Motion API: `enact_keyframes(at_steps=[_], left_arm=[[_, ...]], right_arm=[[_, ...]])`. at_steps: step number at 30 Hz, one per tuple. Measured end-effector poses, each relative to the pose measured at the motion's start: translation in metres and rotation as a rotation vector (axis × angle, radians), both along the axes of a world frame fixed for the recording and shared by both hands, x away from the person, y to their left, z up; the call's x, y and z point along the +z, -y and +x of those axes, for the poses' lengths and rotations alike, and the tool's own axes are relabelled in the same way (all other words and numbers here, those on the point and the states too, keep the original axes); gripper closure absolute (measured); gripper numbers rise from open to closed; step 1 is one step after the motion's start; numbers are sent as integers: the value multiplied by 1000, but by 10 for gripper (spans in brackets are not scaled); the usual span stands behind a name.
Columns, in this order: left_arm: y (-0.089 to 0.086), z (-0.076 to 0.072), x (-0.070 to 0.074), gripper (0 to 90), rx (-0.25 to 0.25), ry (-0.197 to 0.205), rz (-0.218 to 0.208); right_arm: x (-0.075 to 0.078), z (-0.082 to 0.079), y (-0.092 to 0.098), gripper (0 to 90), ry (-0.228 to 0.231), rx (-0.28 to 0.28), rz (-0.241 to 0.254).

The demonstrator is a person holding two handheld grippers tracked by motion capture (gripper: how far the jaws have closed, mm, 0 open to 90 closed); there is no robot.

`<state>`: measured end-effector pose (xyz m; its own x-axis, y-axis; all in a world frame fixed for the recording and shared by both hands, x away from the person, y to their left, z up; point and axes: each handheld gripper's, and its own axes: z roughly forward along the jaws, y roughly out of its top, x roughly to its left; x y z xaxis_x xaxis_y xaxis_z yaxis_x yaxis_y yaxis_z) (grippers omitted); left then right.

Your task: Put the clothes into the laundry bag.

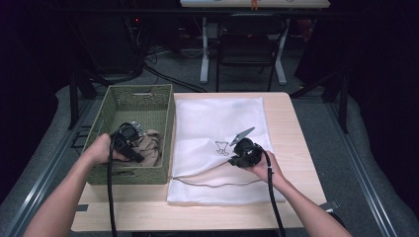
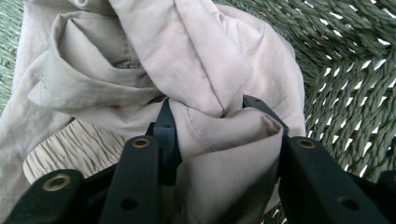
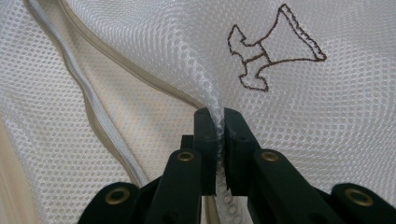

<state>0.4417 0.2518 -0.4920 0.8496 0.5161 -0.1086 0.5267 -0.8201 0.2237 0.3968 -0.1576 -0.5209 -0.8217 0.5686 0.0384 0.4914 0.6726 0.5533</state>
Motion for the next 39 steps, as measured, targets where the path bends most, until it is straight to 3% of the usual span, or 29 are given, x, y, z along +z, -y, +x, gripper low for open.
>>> enact_keyframes(at_steps=[5, 7, 18, 24, 27, 39], left_arm=[[0, 4, -4, 454, 27, -20, -2], [2, 4, -6, 456, 21, -22, 6], [2, 2, -8, 637, 3, -52, -12], [-3, -2, -5, 672, 5, -13, -47], [-8, -4, -2, 683, 30, 18, -89], [-21, -13, 16, 691, 71, 96, -151]], right_arm=[[0, 0, 0, 855, 4, 7, -2], [0, 0, 0, 855, 1, 1, -2], [0, 0, 0, 855, 3, 5, -2], [1, 0, 1, 855, 8, 4, 3], [2, 0, 2, 855, 11, 11, 4], [2, -1, 3, 855, 11, 4, 7]])
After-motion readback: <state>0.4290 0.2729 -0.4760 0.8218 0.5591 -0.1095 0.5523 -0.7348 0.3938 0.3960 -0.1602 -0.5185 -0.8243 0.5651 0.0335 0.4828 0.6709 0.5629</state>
